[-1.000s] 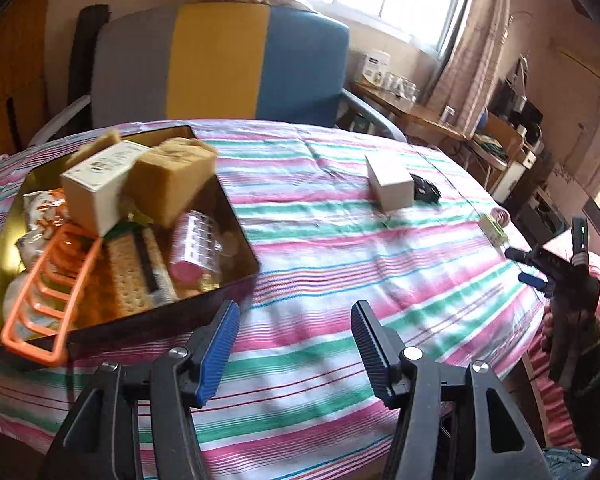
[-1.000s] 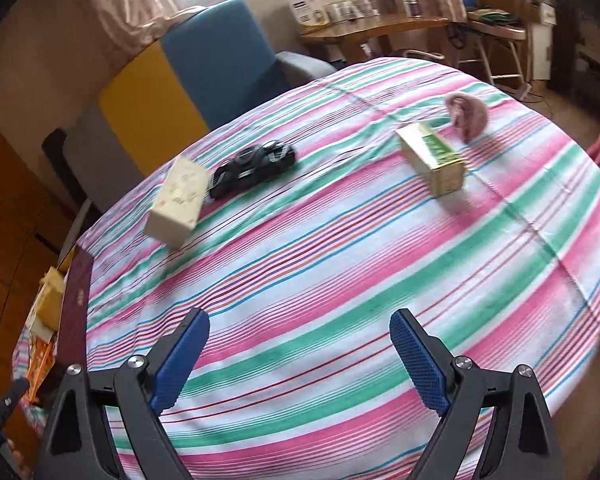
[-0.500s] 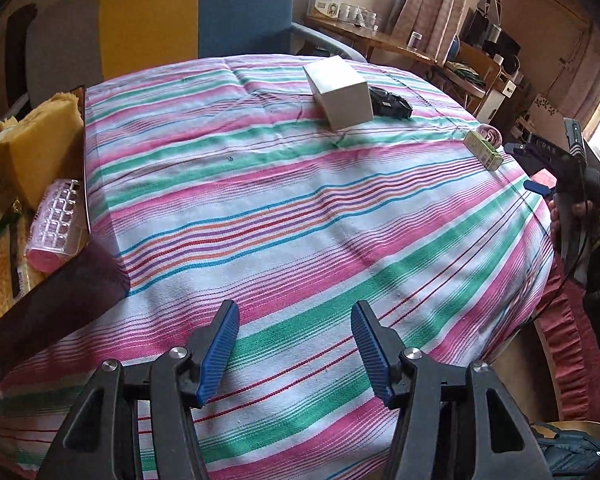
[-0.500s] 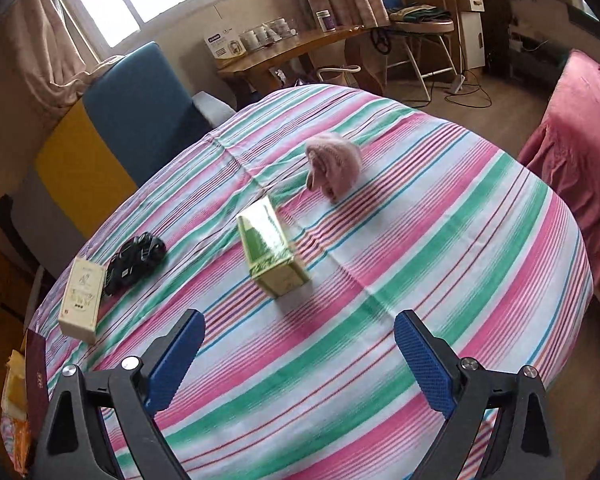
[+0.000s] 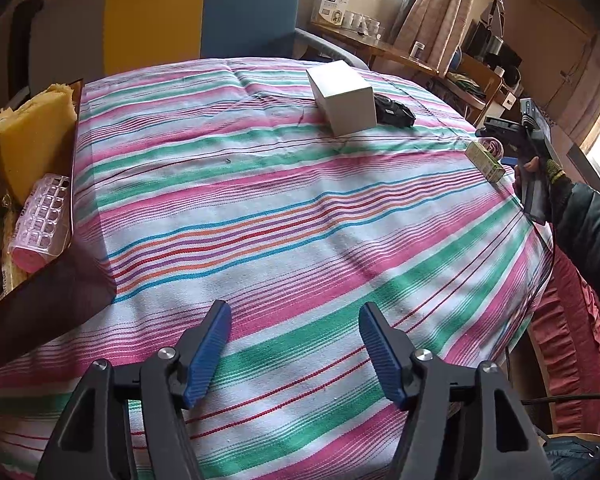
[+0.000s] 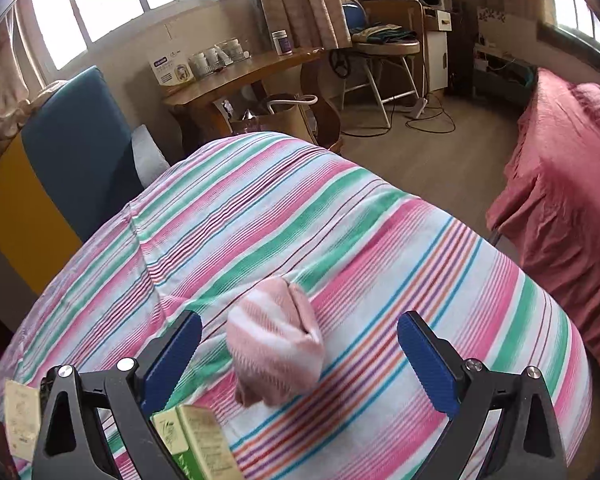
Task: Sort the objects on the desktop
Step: 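Grasp the pink knit item and green box together with the right gripper, then release the pink item and green box onto the table with the right gripper, then grasp the green TSAO essential oil box with the left gripper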
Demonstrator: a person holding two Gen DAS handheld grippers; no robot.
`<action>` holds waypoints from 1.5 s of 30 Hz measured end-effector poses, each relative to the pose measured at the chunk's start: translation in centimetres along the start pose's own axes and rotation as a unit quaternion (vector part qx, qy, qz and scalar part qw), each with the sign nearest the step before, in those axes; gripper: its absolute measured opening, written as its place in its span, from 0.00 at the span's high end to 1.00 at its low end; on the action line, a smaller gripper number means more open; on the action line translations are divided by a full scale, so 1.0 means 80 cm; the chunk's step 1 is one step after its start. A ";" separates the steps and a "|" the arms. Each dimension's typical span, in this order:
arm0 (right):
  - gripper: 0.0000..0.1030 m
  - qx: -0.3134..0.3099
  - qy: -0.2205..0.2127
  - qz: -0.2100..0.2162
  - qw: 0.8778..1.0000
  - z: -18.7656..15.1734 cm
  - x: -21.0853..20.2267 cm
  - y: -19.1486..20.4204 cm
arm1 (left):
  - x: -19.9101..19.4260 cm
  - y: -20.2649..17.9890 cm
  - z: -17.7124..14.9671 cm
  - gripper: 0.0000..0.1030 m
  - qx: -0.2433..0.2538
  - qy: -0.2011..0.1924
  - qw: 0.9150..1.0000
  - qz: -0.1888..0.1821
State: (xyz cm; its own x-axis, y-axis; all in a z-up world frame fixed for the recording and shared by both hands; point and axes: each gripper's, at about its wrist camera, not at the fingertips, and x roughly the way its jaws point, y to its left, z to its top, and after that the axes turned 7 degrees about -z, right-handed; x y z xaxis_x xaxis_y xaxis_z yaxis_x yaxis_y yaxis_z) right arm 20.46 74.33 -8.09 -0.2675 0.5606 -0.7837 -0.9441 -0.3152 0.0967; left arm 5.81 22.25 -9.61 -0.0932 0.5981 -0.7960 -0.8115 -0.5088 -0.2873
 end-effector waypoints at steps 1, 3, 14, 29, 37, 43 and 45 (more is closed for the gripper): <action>0.15 -0.011 0.006 -0.002 1.000 0.000 0.007 0.006 | 0.000 0.000 0.001 0.34 -0.001 0.000 1.000 0.000; 0.42 -0.037 0.022 -0.001 0.999 -0.008 0.016 0.019 | 0.001 -0.001 0.001 0.32 -0.002 -0.001 1.000 0.000; 0.45 -0.132 0.020 0.092 0.987 -0.103 -0.047 0.086 | -0.008 0.002 -0.009 0.32 -0.021 -0.007 1.000 -0.003; 0.43 -0.186 0.067 0.238 0.951 -0.256 -0.146 0.204 | -0.042 0.024 -0.035 0.32 -0.071 -0.016 0.997 -0.009; 0.18 -0.161 0.125 0.309 0.929 -0.283 -0.177 0.203 | -0.047 0.021 -0.025 0.32 -0.074 -0.015 0.997 -0.024; 0.11 -0.151 0.089 0.249 0.952 -0.259 -0.179 0.143 | -0.035 -0.025 0.011 0.32 0.001 -0.019 0.999 -0.041; 0.10 -0.144 0.081 0.223 0.961 -0.251 -0.174 0.119 | -0.024 -0.046 0.023 0.32 0.043 -0.015 0.998 -0.045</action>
State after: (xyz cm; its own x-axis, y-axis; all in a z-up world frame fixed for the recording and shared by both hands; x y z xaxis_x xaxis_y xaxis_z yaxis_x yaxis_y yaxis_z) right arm 19.10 48.12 -8.56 -0.5767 0.2019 -0.7916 -0.6442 -0.7083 0.2887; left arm 7.93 24.16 -6.05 -0.0336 0.6580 -0.7523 -0.8639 -0.3976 -0.3092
